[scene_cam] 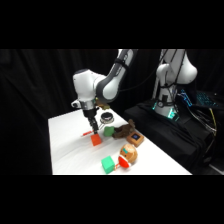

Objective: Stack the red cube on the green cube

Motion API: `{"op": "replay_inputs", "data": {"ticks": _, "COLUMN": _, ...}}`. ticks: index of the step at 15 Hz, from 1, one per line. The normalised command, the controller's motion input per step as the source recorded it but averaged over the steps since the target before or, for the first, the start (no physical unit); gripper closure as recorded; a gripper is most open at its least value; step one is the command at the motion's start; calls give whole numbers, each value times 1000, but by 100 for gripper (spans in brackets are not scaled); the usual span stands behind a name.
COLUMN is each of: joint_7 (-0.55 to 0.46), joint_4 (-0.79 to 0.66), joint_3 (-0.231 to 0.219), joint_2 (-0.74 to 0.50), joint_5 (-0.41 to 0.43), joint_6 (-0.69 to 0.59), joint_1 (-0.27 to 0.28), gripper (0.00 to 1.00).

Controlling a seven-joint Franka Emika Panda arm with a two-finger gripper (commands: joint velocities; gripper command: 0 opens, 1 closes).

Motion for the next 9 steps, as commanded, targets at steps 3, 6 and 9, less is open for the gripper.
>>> {"op": "replay_inputs", "data": {"ticks": 3, "joint_7": 165, "joint_4": 212, "joint_3": 12, "joint_2": 210, "joint_5": -86, "joint_6": 148, "joint_1": 4, "gripper": 0}}
{"op": "replay_inputs", "data": {"ticks": 6, "joint_7": 136, "joint_4": 167, "joint_3": 19, "joint_2": 187, "joint_5": -78, "joint_6": 114, "joint_1": 5, "gripper": 0}}
{"op": "replay_inputs", "data": {"ticks": 9, "joint_7": 118, "joint_4": 130, "joint_3": 25, "joint_2": 165, "joint_5": -75, "joint_6": 116, "joint_1": 11, "gripper": 0}}
